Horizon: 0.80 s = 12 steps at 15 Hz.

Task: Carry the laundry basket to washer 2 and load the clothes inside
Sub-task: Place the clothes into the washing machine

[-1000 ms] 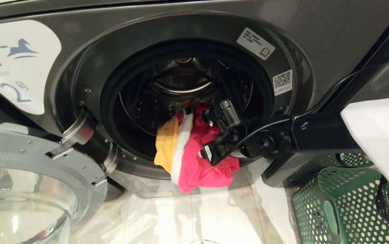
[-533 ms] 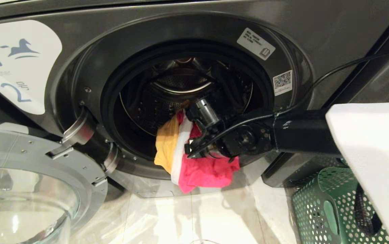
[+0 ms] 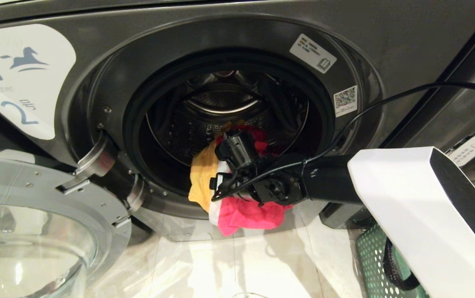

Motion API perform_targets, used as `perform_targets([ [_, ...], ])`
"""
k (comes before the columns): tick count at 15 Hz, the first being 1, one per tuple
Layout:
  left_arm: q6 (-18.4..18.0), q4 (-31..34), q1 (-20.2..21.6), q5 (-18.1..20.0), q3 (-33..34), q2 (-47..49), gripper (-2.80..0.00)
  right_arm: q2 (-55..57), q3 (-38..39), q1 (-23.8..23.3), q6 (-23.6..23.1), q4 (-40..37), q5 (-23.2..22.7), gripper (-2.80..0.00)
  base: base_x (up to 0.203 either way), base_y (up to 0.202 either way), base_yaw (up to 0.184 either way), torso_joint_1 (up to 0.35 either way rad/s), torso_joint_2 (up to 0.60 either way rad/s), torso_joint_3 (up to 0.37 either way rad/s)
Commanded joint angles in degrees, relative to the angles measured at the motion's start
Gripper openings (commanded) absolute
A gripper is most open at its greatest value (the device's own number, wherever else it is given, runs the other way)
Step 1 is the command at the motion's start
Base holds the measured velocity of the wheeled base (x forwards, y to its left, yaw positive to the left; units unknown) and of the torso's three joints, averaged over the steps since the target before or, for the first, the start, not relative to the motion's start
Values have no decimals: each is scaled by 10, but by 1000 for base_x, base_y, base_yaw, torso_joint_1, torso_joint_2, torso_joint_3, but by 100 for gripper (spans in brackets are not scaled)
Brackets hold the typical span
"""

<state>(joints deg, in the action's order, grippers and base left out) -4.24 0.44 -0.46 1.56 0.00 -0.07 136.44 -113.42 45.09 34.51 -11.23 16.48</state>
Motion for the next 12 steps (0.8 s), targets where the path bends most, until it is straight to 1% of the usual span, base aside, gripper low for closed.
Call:
perform_targets([
  [1, -1, 0, 0, 0, 0, 1, -280, 18, 0, 0, 1, 11, 0, 0, 0, 0, 0, 0, 0, 0],
  [3, 0, 0, 0, 0, 0, 1, -280, 37, 1, -1, 0, 53, 1, 0, 0, 0, 0, 0, 0, 0],
  [5, 0, 0, 0, 0, 0, 1, -280, 50, 1, -3, -15, 69, 3, 0, 0, 0, 0, 0, 0, 0],
  [10, 0, 0, 0, 0, 0, 1, -280, 83, 1, -4, -23, 115, 2, 0, 0, 0, 0, 0, 0, 0],
  [12, 0, 0, 1, 0, 0, 1, -280, 93, 0, -4, -45, 136, 2, 0, 0, 0, 0, 0, 0, 0],
])
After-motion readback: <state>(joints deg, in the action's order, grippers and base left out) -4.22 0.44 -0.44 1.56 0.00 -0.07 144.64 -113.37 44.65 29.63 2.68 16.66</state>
